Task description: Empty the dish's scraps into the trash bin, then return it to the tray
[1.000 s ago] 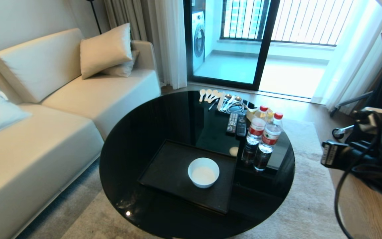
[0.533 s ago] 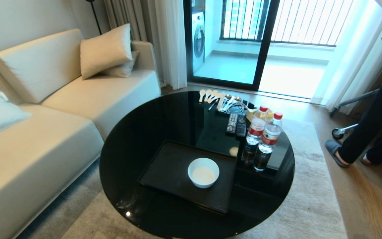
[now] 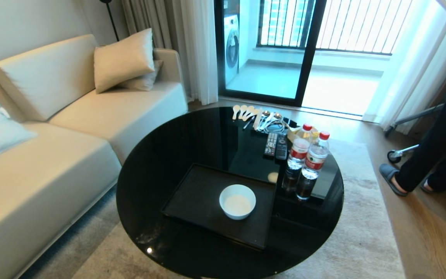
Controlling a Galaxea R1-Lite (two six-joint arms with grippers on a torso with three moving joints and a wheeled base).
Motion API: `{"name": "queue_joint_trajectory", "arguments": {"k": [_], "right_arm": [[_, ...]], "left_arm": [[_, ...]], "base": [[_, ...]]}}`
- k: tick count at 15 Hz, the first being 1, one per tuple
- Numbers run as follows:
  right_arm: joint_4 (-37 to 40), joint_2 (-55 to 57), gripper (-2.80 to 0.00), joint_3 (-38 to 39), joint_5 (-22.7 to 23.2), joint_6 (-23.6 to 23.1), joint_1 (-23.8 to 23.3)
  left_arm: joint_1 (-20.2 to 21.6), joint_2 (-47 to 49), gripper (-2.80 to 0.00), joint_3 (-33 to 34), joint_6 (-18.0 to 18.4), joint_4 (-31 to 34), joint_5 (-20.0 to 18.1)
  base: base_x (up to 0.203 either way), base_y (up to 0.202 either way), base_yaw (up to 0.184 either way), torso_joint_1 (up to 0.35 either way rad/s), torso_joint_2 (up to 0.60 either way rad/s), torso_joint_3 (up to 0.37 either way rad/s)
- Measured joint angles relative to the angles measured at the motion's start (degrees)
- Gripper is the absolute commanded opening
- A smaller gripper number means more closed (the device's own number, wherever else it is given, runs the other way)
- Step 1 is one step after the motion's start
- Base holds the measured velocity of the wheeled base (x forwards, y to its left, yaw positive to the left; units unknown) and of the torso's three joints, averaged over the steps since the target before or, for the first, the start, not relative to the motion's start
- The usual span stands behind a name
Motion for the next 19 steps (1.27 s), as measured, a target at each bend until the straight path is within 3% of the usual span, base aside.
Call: {"name": "queue_joint_trajectory", "arguments": {"k": [4, 19], "right_arm": [[0.5, -5.4, -2.8, 0.1, 0.2, 2.4, 0.0], [0.5, -6.6, -2.8, 0.2, 0.2, 2.8, 0.0]], "left_arm": [[0.0, 0.0, -2.8, 0.0, 0.0, 0.0, 0.0], [0.0, 0.0, -2.8, 0.0, 0.0, 0.0, 0.0]], "base": [[0.0, 0.0, 0.0, 0.0, 0.0, 0.0], [0.0, 0.0, 0.0, 0.0, 0.0, 0.0]]}}
